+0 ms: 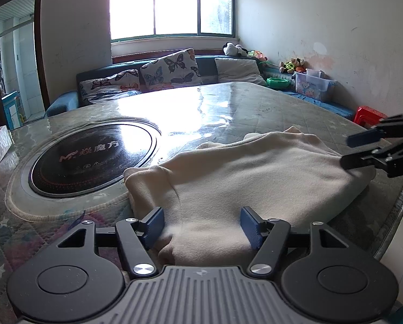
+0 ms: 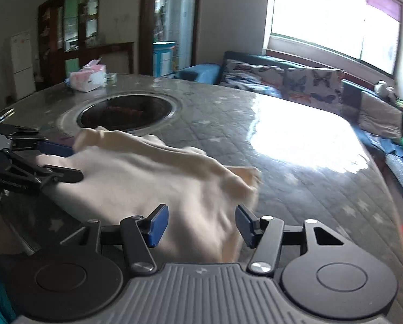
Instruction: Fold clothes
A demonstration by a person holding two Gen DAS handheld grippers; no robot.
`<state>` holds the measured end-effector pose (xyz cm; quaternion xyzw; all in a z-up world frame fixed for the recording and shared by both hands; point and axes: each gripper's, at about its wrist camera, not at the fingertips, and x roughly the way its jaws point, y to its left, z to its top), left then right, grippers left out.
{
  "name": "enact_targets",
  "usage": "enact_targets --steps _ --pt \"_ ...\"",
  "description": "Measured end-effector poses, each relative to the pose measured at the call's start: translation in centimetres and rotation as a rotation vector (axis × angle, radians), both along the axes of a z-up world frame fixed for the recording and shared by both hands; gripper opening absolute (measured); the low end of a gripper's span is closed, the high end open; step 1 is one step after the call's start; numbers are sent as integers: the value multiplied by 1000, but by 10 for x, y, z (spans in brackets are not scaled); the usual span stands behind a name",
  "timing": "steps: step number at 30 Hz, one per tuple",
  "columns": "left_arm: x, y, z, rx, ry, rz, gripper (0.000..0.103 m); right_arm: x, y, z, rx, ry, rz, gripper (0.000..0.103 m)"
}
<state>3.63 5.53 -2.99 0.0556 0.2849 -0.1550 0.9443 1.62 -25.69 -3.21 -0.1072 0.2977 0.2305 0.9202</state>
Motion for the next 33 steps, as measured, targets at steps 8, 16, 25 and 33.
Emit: enact_targets --steps 8,16,25,33 --pt "-1 0 3 12 3 0 68 -2 -26 -13 55 27 -72 66" --pt "-8 5 9 14 2 33 71 9 -28 -19 24 11 -110 69" --pt "-18 26 13 6 6 139 71 1 -12 -3 26 -39 -32 78" --pt "-25 32 4 0 17 172 73 0 14 -15 -16 -15 49 79"
